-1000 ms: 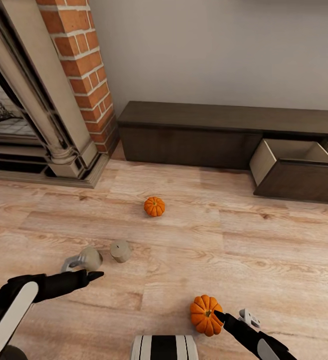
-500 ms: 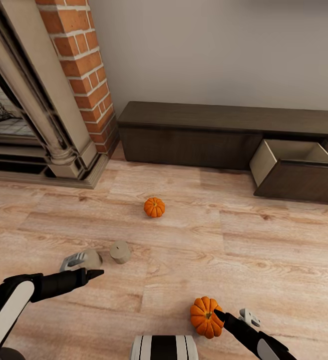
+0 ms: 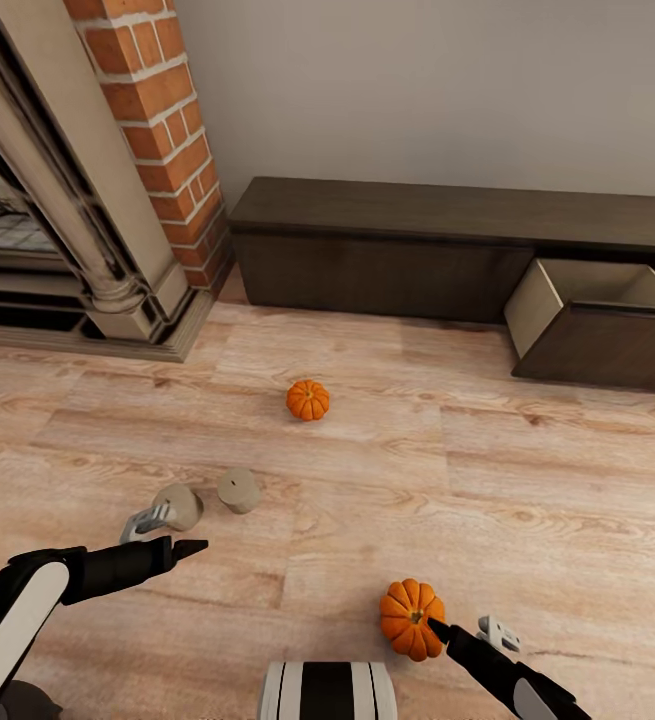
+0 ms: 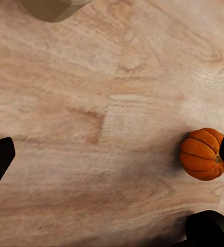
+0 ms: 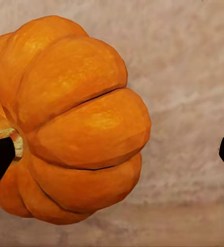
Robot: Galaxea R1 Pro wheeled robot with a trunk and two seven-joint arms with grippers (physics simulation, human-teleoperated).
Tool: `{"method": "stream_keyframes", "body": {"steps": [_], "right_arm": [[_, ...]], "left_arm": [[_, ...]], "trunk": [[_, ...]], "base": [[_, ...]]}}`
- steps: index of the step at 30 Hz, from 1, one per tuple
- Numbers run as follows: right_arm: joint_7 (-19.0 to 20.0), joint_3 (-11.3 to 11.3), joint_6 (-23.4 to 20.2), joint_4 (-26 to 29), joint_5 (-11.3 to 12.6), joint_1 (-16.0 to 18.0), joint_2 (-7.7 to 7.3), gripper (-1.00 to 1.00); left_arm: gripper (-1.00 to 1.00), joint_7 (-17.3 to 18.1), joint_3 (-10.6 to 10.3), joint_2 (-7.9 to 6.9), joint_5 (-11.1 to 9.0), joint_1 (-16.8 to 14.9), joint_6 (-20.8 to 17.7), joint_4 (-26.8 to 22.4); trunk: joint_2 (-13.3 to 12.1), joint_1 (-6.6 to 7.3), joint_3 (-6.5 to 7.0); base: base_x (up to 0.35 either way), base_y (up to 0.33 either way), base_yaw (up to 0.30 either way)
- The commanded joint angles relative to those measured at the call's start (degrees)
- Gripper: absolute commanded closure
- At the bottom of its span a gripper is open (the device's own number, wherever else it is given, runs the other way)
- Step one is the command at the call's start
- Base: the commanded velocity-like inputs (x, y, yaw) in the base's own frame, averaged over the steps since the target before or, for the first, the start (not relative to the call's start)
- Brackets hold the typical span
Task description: Place each of the two pumpkins and all three candles from the living room inside a cabinet in the living room (use any cabinet), then make sure every cabinet is closed, and position the cauldron so it is next to a table in the living room.
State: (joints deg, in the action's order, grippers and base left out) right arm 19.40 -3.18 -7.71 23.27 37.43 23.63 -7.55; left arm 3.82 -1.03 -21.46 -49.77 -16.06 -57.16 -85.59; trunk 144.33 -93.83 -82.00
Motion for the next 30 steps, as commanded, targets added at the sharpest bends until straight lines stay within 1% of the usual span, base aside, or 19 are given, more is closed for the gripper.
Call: {"method": "stream_keyframes", "body": {"steps": [1,6,8,11,24,25,30], "right_arm": [[0.0,-0.3,-0.1,0.1,0.2,0.0,-0.07,-1.00],[1.0,-0.3,0.0,0.2,-1.2,0.0,-0.05,-1.00],[2.7,-0.3,0.0,0.1,-2.4,0.0,-0.03,-1.00],[3.8,-0.3,0.0,0.1,-3.1,0.0,-0.06,-1.00],[4.1,-0.2,0.1,0.1,-3.3,0.0,-0.09,-1.00],[3.7,-0.3,0.4,-0.2,-3.3,0.0,0.00,-1.00],[3.6,-0.3,0.8,-0.3,-3.3,0.0,0.02,-1.00]], "left_arm": [[-1.00,0.4,0.0,-0.05,0.4,0.0,-0.1,0.0],[-1.00,0.4,0.0,-0.07,0.4,0.0,-0.1,0.0],[-1.00,0.4,0.0,-0.08,0.4,0.0,-0.1,0.0],[-1.00,0.4,0.0,-0.08,0.4,0.0,-0.1,0.0],[-1.00,0.4,0.0,-0.08,0.4,0.0,-0.1,0.0],[-1.00,0.5,-0.4,-0.27,0.7,0.1,0.1,0.3],[-1.00,0.5,-1.7,-0.38,0.7,0.1,0.1,0.5]], "trunk": [[0.0,0.01,-0.04],[0.0,0.01,-0.04],[0.0,0.01,-0.04],[0.0,0.01,-0.04],[0.0,0.01,-0.04],[0.0,0.01,-0.04],[0.0,0.01,-0.04]], "base": [[0.000,0.000,0.000],[0.000,0.000,0.000],[0.000,0.000,0.000],[0.000,0.000,0.000],[0.000,0.000,0.000],[0.000,0.000,0.000],[0.000,0.000,0.000]]}}
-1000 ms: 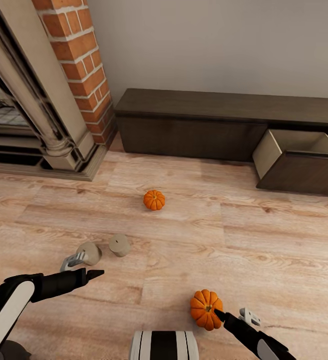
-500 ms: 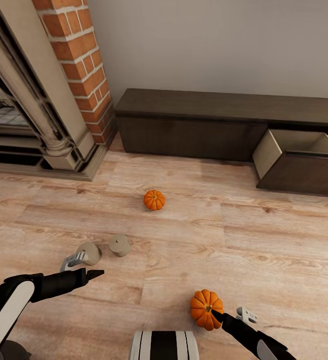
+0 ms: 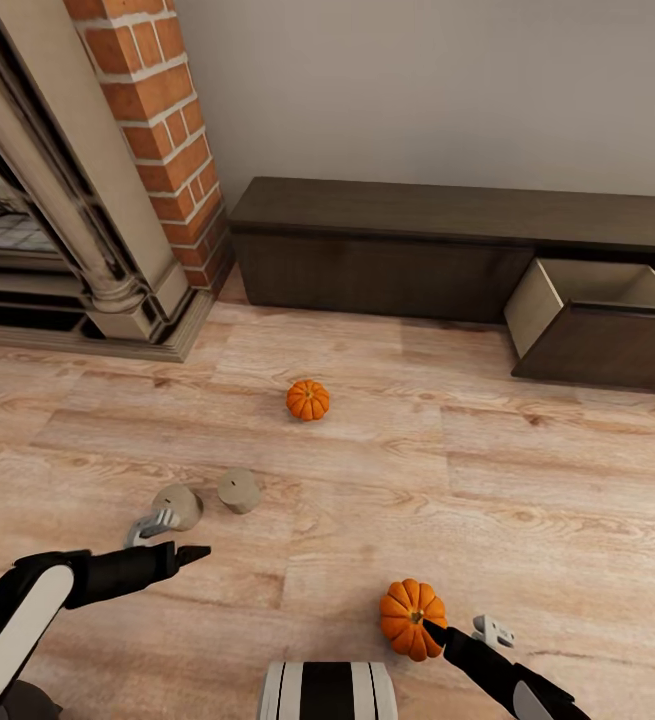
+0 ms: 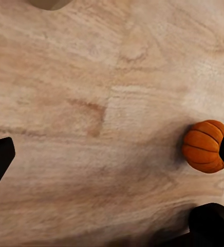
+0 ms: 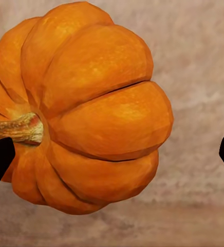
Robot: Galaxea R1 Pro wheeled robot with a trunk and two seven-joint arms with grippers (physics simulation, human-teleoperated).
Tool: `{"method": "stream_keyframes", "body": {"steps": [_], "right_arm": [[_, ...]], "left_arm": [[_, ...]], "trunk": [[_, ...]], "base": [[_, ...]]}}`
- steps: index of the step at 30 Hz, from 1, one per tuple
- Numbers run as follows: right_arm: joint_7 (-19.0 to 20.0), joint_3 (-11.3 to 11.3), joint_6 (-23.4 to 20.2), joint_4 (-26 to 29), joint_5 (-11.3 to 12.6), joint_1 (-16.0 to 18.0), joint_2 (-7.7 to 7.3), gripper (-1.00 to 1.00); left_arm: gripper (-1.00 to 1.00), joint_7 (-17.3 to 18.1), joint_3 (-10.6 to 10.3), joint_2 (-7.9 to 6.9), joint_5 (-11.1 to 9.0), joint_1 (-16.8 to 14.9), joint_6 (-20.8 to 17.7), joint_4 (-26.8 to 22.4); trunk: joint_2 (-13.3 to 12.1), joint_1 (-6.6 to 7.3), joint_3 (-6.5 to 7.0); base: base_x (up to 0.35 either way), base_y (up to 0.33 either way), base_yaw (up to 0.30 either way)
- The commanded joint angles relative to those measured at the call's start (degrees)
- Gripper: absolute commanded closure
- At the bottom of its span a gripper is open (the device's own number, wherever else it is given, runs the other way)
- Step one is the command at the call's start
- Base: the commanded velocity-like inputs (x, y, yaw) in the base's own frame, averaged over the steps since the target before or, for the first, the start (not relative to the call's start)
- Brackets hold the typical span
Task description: Place each of the two pumpkins and all three candles from the living room inside a cabinet in the living room (use any cabinet), then make sure every cabinet is closed, and position the cauldron so it is next to a table in the living room.
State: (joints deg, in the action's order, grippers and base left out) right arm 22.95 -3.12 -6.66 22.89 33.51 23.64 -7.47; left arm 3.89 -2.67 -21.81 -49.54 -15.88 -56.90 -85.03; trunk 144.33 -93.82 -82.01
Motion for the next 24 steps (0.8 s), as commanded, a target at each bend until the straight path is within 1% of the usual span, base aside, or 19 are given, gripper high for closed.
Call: {"method": "stream_keyframes", "body": {"steps": [1,5,7,12,24], "right_arm": [[0.0,-0.3,-0.1,0.1,0.6,0.0,-0.06,-1.00],[0.0,-0.4,0.8,0.1,0.5,0.0,-0.09,-1.00],[0.0,-0.3,0.9,0.1,0.5,0.0,-0.09,-1.00],[0.0,-0.4,0.9,0.1,0.5,0.0,-0.09,-1.00],[0.0,-0.4,1.0,0.1,0.5,0.0,-0.09,-1.00]], "left_arm": [[-1.00,0.4,-0.3,0.11,0.4,0.0,-0.1,0.0],[-1.00,0.4,-1.5,0.35,0.5,0.0,-0.1,0.0],[-1.00,0.4,-1.7,0.36,0.5,0.0,-0.1,0.0],[-1.00,0.4,-1.8,0.37,0.6,0.0,-0.1,0.0],[-1.00,0.4,-1.7,0.38,0.6,0.0,-0.1,0.0]], "trunk": [[0.0,0.01,-0.03],[0.0,0.01,-0.03],[0.0,0.01,-0.03],[0.0,0.01,-0.03],[0.0,0.01,-0.03]], "base": [[0.000,0.000,0.000],[0.005,0.000,0.000],[0.127,0.000,0.000],[0.111,0.000,0.000],[0.006,0.000,0.000]]}}
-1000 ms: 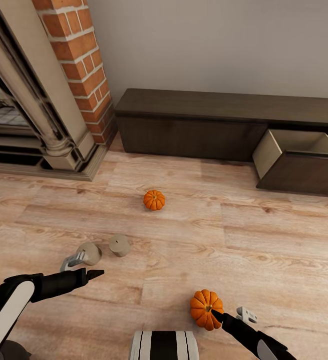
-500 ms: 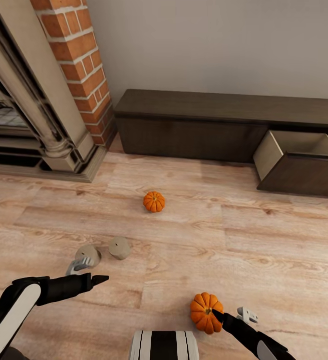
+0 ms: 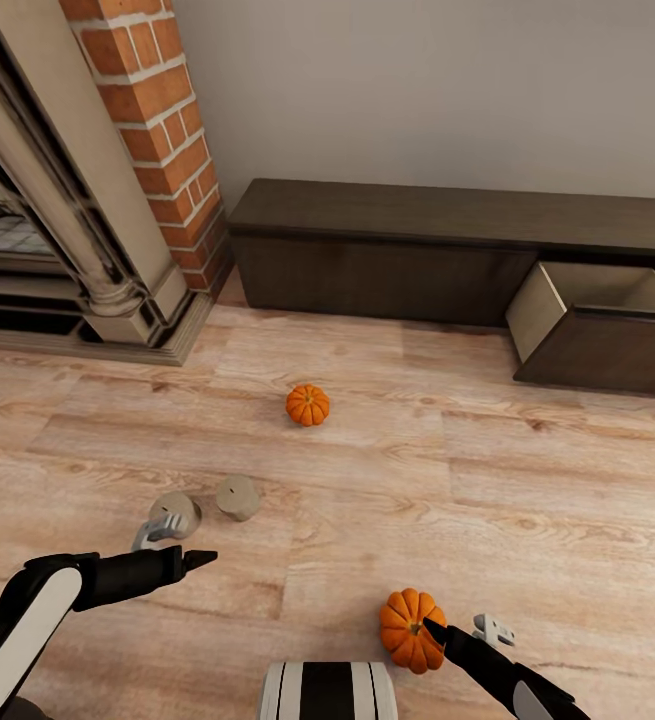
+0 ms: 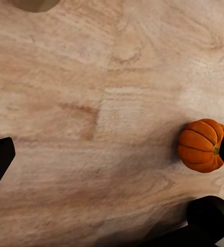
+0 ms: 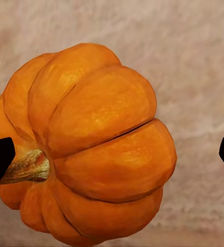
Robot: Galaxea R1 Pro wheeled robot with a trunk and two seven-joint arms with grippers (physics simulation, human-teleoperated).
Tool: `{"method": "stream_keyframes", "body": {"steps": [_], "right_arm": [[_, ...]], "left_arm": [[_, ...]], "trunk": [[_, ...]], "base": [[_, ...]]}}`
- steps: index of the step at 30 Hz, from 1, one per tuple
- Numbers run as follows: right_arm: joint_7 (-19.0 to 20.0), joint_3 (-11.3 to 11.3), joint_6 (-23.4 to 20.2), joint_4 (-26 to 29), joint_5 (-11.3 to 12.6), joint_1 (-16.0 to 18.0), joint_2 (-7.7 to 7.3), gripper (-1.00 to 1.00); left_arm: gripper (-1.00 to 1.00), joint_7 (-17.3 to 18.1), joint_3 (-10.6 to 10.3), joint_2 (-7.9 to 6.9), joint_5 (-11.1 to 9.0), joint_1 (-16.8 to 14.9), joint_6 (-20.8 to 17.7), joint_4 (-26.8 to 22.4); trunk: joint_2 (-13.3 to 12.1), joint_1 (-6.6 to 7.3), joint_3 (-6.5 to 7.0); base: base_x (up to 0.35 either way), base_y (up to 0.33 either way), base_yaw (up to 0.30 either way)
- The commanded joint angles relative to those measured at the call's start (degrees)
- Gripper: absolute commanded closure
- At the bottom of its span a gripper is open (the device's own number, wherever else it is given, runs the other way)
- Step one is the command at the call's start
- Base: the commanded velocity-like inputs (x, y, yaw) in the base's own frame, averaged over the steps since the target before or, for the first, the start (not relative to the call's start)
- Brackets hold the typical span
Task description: Place each of the two pumpkins and all three candles from the living room inside a cabinet in the living room (use any cabinet), then make sure every cabinet is closed, and position the cauldron so it is next to a table in the living room.
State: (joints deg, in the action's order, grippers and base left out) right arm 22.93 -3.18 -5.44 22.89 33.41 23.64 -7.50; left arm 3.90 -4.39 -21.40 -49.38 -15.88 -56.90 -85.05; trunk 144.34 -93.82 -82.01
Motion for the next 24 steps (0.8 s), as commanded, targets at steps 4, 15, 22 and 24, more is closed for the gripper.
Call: {"method": "stream_keyframes", "body": {"steps": [4,15,22,24], "right_arm": [[0.0,-0.3,-0.3,0.1,0.5,0.0,-0.06,-1.00],[0.0,-0.3,-0.1,0.1,0.5,0.0,0.02,-1.00],[0.0,-0.4,-0.1,0.1,0.5,0.0,0.03,-1.00],[0.0,-0.4,-0.1,0.1,0.5,0.0,0.03,-1.00]], "left_arm": [[-1.00,0.4,0.0,0.00,0.4,0.0,-0.1,0.0],[-1.00,0.4,0.0,0.01,0.3,0.0,-0.1,0.0],[-1.00,0.4,0.0,0.00,0.3,0.0,-0.1,0.0],[-1.00,0.4,0.0,-0.03,0.3,0.0,-0.1,0.0]], "trunk": [[0.1,-0.07,-0.70],[0.1,-0.22,-2.03],[0.2,-0.30,-2.69],[0.2,-0.30,-2.69]], "base": [[0.000,0.000,0.000],[0.000,0.000,0.000],[0.000,0.000,0.000],[0.000,0.000,0.000]]}}
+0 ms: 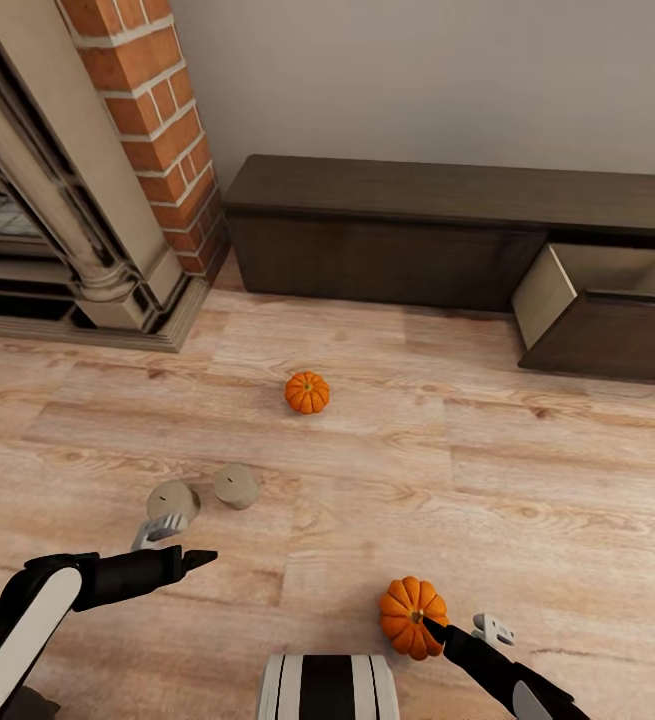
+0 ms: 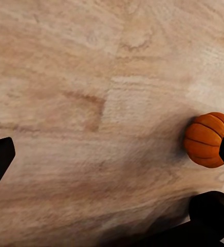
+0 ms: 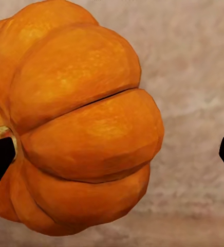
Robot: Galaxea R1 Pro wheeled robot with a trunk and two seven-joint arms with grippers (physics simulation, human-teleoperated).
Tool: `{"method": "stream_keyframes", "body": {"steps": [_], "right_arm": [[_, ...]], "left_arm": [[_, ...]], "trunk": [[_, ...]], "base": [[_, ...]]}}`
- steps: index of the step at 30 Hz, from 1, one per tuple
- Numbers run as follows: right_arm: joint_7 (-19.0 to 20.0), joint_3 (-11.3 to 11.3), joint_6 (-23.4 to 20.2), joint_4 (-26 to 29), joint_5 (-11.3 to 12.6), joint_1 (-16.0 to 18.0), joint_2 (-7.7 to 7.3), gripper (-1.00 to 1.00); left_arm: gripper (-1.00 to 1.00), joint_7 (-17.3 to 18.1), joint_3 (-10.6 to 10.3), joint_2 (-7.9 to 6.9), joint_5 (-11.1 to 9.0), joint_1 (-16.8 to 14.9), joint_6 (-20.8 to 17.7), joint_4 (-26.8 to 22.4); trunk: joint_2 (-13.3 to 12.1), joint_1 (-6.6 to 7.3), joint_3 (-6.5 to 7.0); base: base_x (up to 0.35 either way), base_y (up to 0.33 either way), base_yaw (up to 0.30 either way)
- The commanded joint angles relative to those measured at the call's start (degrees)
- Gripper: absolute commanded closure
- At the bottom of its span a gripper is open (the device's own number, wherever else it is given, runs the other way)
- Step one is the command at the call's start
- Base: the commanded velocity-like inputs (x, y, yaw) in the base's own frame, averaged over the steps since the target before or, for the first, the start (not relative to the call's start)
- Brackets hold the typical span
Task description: Place each of the two pumpkins and all three candles from the living room inside a cabinet in the living room (use any cabinet), then make sure every cabinet is closed, and position the cauldron so it is next to a table in the living room.
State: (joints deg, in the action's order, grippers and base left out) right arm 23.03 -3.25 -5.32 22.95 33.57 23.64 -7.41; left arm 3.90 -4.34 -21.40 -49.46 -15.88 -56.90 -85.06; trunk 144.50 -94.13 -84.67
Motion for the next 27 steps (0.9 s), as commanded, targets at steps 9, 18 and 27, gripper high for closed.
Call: {"method": "stream_keyframes", "body": {"steps": [9,18,27], "right_arm": [[-0.1,-0.3,-0.2,0.0,0.4,0.0,-0.06,-1.00],[-0.1,-0.3,-0.2,0.0,0.4,0.0,-0.06,-1.00],[-0.1,-0.3,-0.2,0.0,0.4,0.0,-0.06,-1.00]], "left_arm": [[-1.00,0.4,-0.1,-0.02,0.5,0.0,-0.1,0.0],[-1.00,0.4,-0.1,0.00,0.5,0.0,-0.1,0.0],[-1.00,0.3,-0.1,0.04,0.5,0.0,-0.1,0.0]], "trunk": [[0.0,0.00,-0.03],[0.0,0.00,-0.03],[0.0,0.00,-0.03]], "base": [[0.053,0.035,0.000],[0.058,0.003,0.000],[0.066,0.018,0.000]]}}
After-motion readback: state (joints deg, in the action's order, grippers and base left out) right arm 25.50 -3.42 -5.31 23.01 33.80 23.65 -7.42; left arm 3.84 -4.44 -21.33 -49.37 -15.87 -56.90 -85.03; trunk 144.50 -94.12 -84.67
